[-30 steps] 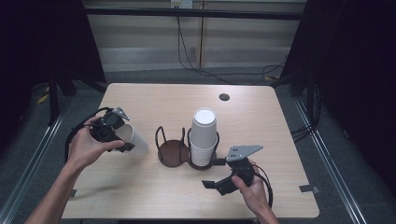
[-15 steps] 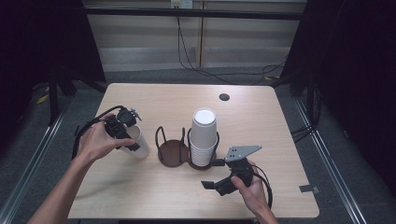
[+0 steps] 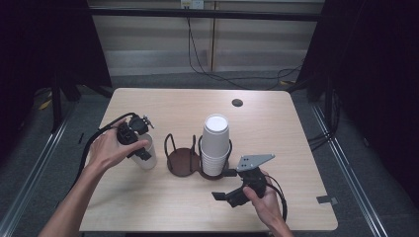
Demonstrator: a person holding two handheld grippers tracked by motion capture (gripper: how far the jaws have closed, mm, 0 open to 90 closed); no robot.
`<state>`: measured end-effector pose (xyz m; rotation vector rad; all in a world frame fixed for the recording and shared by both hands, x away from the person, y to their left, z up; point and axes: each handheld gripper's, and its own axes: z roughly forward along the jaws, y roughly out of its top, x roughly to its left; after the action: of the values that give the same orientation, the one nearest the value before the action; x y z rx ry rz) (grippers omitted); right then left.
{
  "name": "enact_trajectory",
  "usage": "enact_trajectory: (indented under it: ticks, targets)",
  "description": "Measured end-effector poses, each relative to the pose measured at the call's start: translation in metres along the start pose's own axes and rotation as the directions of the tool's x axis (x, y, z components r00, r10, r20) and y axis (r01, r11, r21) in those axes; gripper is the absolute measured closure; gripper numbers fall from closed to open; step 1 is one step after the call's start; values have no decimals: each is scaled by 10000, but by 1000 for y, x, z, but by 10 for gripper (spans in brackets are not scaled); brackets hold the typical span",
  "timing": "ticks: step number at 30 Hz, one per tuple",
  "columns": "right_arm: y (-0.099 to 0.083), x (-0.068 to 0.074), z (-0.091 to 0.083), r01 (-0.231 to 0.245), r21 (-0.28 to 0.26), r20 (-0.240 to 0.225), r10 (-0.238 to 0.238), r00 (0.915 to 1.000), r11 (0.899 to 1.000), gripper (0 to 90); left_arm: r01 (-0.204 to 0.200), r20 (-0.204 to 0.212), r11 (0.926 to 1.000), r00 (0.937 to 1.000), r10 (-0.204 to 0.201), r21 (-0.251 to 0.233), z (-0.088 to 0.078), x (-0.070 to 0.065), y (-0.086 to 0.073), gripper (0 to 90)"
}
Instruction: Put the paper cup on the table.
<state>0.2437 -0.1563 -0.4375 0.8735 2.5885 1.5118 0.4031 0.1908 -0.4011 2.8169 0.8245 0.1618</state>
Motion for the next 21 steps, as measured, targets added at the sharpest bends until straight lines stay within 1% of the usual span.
enact_trajectory:
  ticks: [3,5,8,9,10,13,14,15,16,17,18,19,21]
  targets:
    - [0,0,0,-23,-4,24,23,10000,10000,142,56,54,9999,10000,-57,153,1,0,1,63]
    - [0,0,-1,-50,-43,-16,50,10000,10000,142,243,93,9995,9997,-245,204,3,0,1,60]
    - [0,0,-1,-82,-32,-49,82,10000,10000,142,220,69,9995,9997,-222,227,5,1,0,60]
    - [0,0,-1,-84,-44,-62,84,9999,10000,142,94,61,9997,9999,-95,220,6,1,-1,60]
    - [0,0,-1,-81,-45,-64,81,9999,10000,141,67,-4,9997,10000,-67,223,6,0,-2,60]
    - [0,1,-1,-77,-34,-52,77,10000,10000,142,-161,-51,9998,9999,161,102,9,0,-7,60]
    - [0,1,-1,-76,-44,-52,76,10000,10000,142,-161,-51,9998,9999,161,102,9,0,-7,61]
    - [0,1,-1,-75,-46,-37,75,10000,10000,142,-207,-77,9998,9998,208,66,12,0,-11,72]
    - [0,1,-1,-74,-39,-32,73,10000,10000,141,-141,40,9999,9999,141,50,14,0,-13,76]
    - [0,0,-1,-76,-26,-30,76,10000,10000,142,-166,48,9998,9999,166,-71,16,0,-15,78]
    - [0,0,-1,-79,-29,-32,79,10000,10000,142,-166,48,9998,9999,166,-71,16,0,-15,81]
    - [0,0,-1,-71,-23,-28,71,10000,10000,141,-153,156,9996,9998,157,-229,19,1,-19,81]
    - [0,0,0,-69,-9,-13,69,10000,10000,142,-74,269,9991,9996,85,-409,20,3,-21,68]
